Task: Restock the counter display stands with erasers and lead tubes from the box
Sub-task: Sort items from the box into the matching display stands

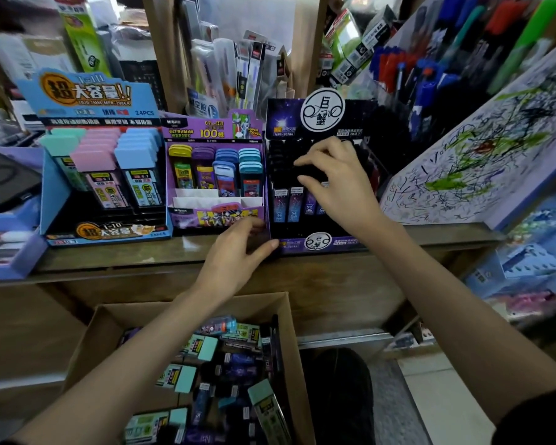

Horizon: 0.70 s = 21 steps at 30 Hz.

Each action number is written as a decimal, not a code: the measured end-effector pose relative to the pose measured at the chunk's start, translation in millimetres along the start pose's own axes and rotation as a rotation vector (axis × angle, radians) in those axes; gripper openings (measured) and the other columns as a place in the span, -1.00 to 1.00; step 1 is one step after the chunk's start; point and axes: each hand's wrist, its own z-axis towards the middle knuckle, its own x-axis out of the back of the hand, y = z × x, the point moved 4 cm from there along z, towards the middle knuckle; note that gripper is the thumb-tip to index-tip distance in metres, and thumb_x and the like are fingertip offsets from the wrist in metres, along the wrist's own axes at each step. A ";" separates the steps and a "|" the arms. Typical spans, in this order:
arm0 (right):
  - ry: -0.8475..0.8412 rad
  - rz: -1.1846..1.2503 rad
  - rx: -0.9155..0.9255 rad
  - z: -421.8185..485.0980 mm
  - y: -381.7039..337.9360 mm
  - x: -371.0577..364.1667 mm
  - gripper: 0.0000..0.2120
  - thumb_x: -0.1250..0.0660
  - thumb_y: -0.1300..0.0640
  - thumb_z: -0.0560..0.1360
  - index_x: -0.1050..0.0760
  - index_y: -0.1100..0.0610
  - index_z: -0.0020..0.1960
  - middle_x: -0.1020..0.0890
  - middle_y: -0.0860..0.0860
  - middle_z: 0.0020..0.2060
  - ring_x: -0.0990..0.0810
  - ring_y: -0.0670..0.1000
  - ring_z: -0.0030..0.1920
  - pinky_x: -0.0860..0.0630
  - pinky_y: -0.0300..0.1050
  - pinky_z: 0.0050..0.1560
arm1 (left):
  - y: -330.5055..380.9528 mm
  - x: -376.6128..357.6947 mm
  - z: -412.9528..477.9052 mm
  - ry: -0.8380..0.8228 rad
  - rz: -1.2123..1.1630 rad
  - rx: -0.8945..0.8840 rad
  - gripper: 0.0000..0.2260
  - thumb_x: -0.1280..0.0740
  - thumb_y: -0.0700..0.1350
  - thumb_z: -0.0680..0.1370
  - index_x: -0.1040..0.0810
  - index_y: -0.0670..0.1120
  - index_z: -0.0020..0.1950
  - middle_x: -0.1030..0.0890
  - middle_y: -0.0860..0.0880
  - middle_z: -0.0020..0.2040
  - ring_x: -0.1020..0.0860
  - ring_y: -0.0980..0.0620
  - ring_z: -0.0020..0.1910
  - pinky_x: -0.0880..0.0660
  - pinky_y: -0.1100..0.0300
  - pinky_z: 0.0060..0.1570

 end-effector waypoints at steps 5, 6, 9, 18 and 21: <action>0.025 0.104 0.039 -33.0 -21.4 9.0 -0.80 -0.29 0.22 0.52 -0.54 0.22 0.13 -0.54 0.09 -0.02 -0.48 0.07 0.02 -0.33 -0.22 0.05 | -6.0 17.9 -39.9 -0.022 0.000 -0.108 -0.75 -0.34 -0.03 0.52 -0.50 -0.03 0.18 -0.51 0.14 0.07 -0.47 0.22 0.07 -0.37 0.40 0.04; -0.020 0.148 0.064 -45.5 -27.4 5.4 -0.83 -0.29 0.22 0.52 -0.55 0.21 0.10 -0.55 0.05 -0.07 -0.50 0.02 -0.03 -0.37 -0.24 0.00 | -13.0 17.9 -50.5 -0.055 0.007 -0.112 -0.77 -0.35 -0.03 0.51 -0.51 -0.01 0.15 -0.51 0.15 0.07 -0.47 0.23 0.07 -0.36 0.44 0.02; -0.278 0.210 0.108 -89.2 -41.2 -24.7 -0.83 -0.29 0.18 0.53 -0.55 0.16 0.10 -0.54 -0.07 -0.11 -0.51 -0.11 -0.11 -0.47 -0.25 -0.09 | -49.2 7.4 -81.9 -0.188 0.058 -0.077 -0.78 -0.36 -0.05 0.52 -0.53 -0.08 0.12 -0.55 0.07 0.07 -0.49 0.17 0.07 -0.39 0.35 0.01; -0.883 0.226 -0.337 -192.0 -28.4 -191.8 -0.66 -0.26 0.07 0.55 -0.41 0.10 0.31 -0.45 0.04 0.24 -0.46 0.06 0.22 -0.42 -0.06 0.18 | -190.2 -32.2 -160.5 -0.407 0.233 0.343 -0.67 -0.30 -0.09 0.57 -0.42 -0.11 0.32 -0.41 -0.11 0.30 -0.49 0.00 0.19 -0.36 0.23 0.08; -0.906 0.141 -0.470 -205.2 -18.1 -232.7 -0.63 -0.25 0.06 0.56 -0.36 0.11 0.34 -0.39 0.09 0.29 -0.39 0.11 0.28 -0.35 -0.03 0.28 | -215.7 -38.6 -171.4 -0.431 0.304 0.409 -0.59 -0.31 -0.11 0.56 -0.36 -0.14 0.38 -0.34 -0.15 0.39 -0.34 -0.12 0.37 -0.27 0.14 0.25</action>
